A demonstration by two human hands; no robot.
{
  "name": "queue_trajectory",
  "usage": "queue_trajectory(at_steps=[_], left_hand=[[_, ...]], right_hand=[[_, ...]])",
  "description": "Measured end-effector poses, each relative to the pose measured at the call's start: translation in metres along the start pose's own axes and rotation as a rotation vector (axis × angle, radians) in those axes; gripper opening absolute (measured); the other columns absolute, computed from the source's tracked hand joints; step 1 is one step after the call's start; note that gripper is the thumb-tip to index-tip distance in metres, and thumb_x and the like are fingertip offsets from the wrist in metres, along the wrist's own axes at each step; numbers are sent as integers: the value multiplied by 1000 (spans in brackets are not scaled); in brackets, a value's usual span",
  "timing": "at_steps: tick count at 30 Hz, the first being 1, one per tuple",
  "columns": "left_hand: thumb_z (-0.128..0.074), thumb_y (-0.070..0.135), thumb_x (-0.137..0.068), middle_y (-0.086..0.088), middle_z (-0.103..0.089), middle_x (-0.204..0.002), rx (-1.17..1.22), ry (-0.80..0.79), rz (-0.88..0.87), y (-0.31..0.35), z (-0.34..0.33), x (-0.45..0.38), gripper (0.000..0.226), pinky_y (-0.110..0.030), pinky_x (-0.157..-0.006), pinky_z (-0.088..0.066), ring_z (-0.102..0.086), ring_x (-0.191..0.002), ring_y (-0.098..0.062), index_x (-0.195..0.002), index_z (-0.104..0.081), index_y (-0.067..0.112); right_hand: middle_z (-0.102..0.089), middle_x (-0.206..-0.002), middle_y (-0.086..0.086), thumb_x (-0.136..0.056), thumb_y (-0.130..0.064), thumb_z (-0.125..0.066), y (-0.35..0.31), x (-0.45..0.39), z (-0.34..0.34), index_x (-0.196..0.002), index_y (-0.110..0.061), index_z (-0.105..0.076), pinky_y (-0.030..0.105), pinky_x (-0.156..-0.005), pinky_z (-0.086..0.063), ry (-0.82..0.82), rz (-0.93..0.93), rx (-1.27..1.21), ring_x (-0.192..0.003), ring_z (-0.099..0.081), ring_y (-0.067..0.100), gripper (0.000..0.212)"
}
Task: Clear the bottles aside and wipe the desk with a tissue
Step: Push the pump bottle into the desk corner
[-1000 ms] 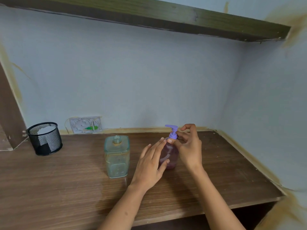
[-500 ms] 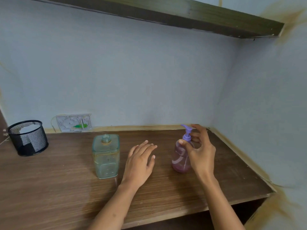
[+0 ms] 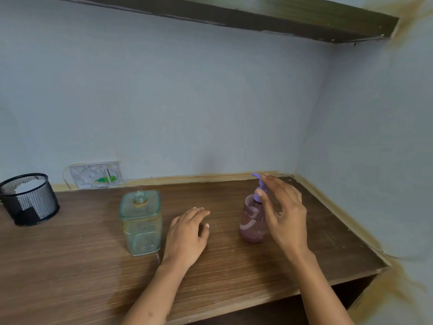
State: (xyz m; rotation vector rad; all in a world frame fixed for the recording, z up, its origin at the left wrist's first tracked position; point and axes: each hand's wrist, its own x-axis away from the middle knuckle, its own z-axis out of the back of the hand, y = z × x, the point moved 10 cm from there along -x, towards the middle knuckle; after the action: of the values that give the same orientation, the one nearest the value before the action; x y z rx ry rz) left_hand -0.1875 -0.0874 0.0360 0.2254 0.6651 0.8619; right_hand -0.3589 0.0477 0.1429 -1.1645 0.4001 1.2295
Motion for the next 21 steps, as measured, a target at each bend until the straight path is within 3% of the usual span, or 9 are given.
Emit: queue_trajectory(at_steps=[5, 7, 12, 16, 21], left_hand=[[-46, 35, -97, 18, -46, -142, -27, -78, 34, -4, -8, 4, 36, -26, -108, -30, -45, -128, -6, -133, -53, 33], [-45, 36, -97, 19, -48, -139, -45, -93, 35, -5, -11, 4, 35, -26, -107, -29, -46, -125, -5, -130, -55, 34], [-46, 36, -96, 19, -51, -136, -53, -111, 56, -6, -13, 5, 33, -27, -107, -29, -48, -124, -5, -127, -58, 34], [-46, 36, -96, 19, -51, -135, -55, -127, 55, -3, -10, 5, 32, -27, -108, -28, -48, -124, -5, -126, -58, 34], [-45, 36, -97, 17, -51, -137, -59, -153, 55, -1, -9, 7, 33, -27, -108, -27, -46, -126, -5, -127, -57, 33]], right_hand=[[-66, -110, -8, -93, -30, -55, -6, -5, 7, -106, -13, -70, 29, -101, -38, 133, 100, -3, -112, -45, -11, 25], [-69, -104, -3, -93, -25, -56, -6, -3, 6, -99, -11, -71, 34, -98, -41, 195, 128, -18, -108, -46, -12, 21], [-70, -98, 1, -92, -21, -58, -11, 0, 6, -92, -7, -71, 32, -98, -41, 218, 151, -26, -107, -45, -15, 20], [-70, -101, -1, -93, -27, -55, -14, -3, 8, -96, -10, -71, 22, -103, -34, 145, 120, -7, -105, -56, 3, 24], [-70, -98, -2, -93, -25, -58, -16, -11, 12, -95, -14, -72, 26, -100, -36, 78, 105, 24, -104, -60, 11, 18]])
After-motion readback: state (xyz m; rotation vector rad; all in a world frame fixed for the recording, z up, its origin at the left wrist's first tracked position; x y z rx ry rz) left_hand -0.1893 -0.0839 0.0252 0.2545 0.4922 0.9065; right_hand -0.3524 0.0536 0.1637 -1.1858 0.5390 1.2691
